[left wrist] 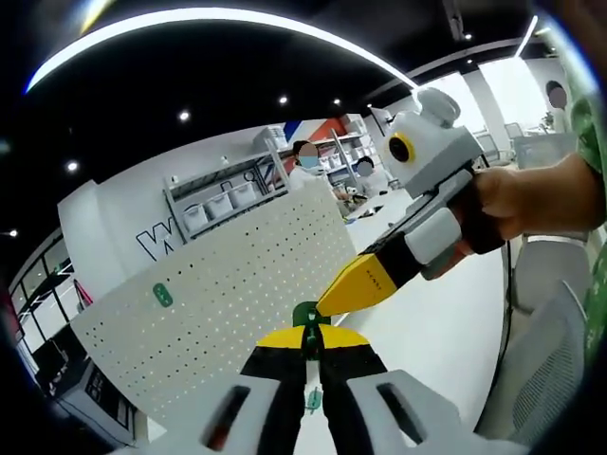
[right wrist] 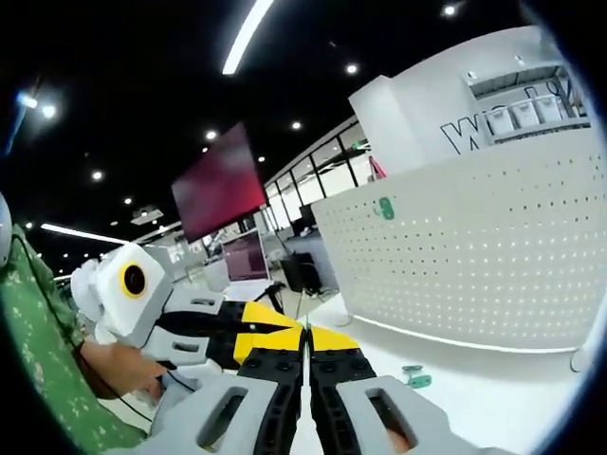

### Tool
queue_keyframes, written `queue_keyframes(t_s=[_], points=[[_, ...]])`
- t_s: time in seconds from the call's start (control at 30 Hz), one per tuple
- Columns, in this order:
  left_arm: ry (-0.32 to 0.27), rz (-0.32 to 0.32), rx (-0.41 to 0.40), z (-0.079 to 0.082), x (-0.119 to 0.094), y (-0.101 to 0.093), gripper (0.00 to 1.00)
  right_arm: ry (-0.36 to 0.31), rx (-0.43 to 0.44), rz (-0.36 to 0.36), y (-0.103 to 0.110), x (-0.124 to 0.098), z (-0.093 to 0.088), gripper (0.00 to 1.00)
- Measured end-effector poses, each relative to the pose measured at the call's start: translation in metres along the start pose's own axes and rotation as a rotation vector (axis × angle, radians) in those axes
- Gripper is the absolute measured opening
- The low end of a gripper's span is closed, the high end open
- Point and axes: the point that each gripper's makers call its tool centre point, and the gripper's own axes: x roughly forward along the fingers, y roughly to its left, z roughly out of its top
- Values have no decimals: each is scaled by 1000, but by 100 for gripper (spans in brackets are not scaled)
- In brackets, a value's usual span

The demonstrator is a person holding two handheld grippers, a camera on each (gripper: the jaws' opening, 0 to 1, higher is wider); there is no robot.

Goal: Insert the hook assembly into the mounting plate slot until the hook locks in place.

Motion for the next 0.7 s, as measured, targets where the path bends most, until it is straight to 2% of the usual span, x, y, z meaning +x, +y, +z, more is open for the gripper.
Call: queue_keyframes(t_s=[0.13,0.43,0.7], points=[[-6,2,-1,1,-1,0,3,1,-46,-8,2,0,2,0],[-30,10,-26,4,-2,1,3,-22,-42,-6,0,0,5,0],[-28,15,-57,1,-1,3,2,-10,-66,-4,0,3,4,0]])
